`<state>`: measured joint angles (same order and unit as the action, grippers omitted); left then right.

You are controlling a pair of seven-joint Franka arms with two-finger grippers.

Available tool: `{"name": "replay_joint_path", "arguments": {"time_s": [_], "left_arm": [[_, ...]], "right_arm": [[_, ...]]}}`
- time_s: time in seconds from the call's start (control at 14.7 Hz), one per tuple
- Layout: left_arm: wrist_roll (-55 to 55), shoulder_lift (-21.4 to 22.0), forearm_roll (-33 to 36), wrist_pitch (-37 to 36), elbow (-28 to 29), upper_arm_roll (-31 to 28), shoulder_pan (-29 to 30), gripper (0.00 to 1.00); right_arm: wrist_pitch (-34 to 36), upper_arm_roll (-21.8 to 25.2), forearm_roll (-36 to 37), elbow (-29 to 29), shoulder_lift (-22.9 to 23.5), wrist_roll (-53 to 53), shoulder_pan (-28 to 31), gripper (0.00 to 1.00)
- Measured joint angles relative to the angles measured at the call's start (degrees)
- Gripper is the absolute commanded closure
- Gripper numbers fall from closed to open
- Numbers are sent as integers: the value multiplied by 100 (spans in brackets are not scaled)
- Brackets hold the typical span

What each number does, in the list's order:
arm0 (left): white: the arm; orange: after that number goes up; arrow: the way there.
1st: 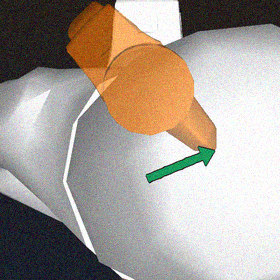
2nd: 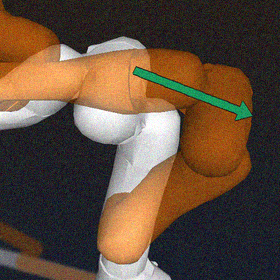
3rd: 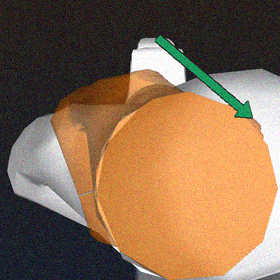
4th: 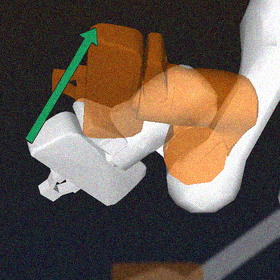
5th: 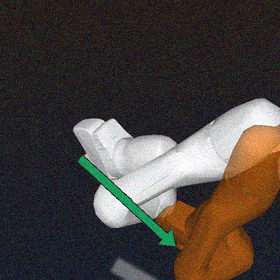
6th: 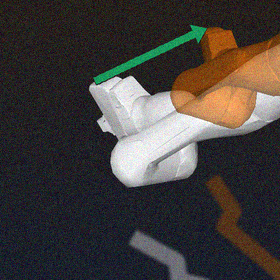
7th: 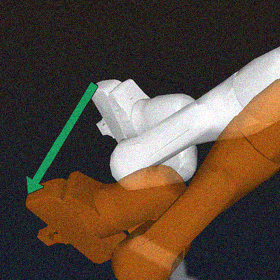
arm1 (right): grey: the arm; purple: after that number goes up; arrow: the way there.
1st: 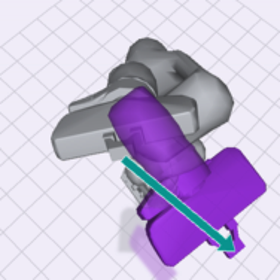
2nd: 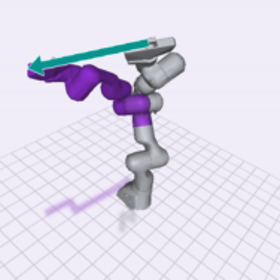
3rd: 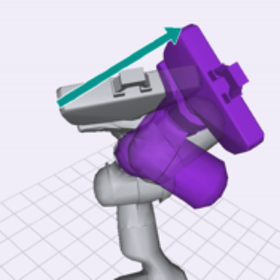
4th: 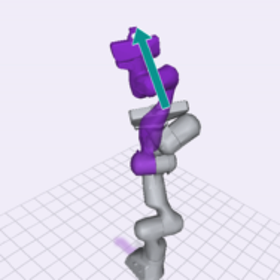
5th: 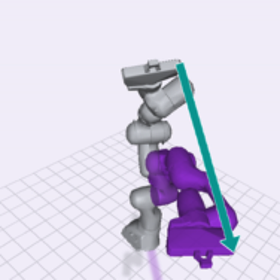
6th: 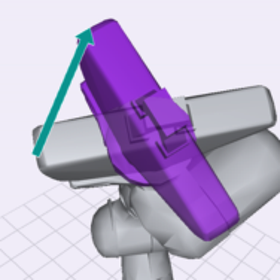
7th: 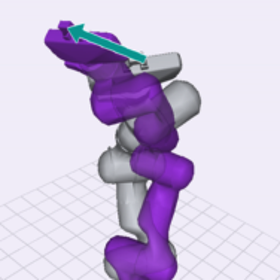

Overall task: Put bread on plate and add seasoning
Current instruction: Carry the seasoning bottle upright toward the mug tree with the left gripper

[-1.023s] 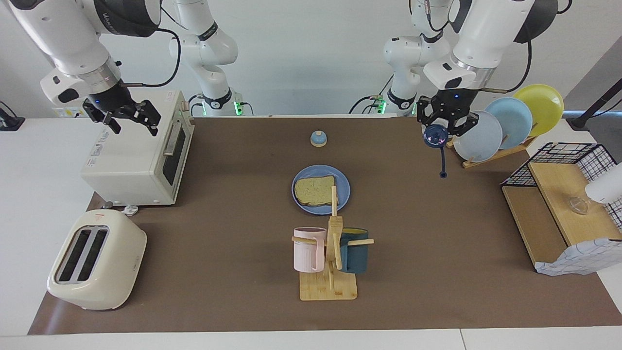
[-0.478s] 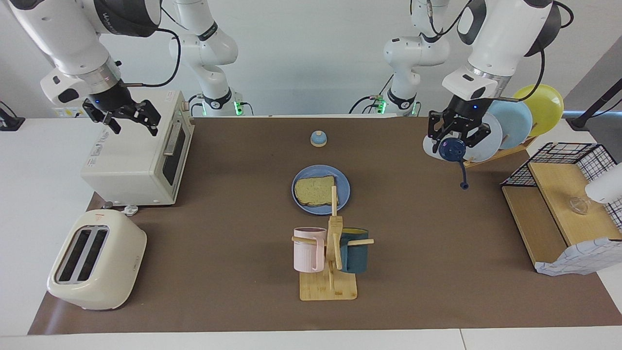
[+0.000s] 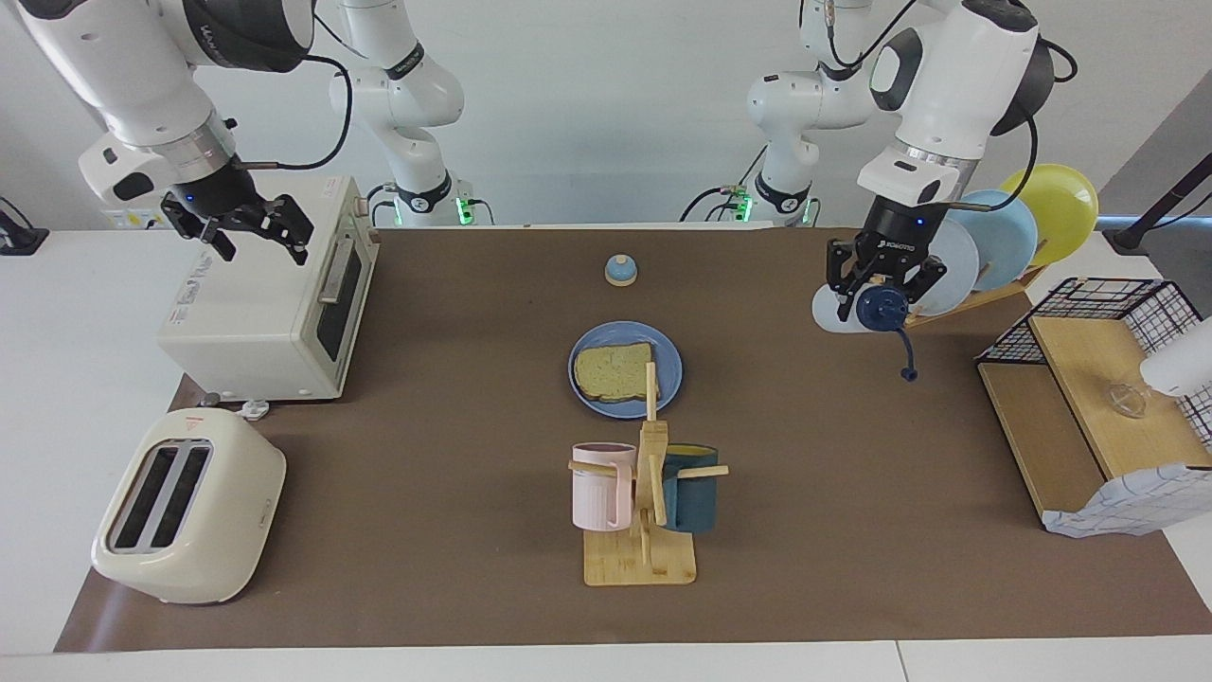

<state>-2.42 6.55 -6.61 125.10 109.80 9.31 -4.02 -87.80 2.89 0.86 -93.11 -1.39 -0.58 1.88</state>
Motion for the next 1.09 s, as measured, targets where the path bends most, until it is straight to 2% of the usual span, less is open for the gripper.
{"name": "replay_joint_path", "arguments": {"time_s": [0.34, 0.68, 1.09], "left_arm": [[138, 54, -3, 952, 449, 12, -3, 100], [153, 33, -5, 2258, 1138, 12, -4, 100], [157, -201, -5, 3175, 1424, 18, -14, 100]], "right_arm": [[0, 0, 0, 0, 0, 0, 0, 0], [0, 0, 0, 0, 0, 0, 0, 0], [0, 0, 0, 0, 0, 0, 0, 0]]}}
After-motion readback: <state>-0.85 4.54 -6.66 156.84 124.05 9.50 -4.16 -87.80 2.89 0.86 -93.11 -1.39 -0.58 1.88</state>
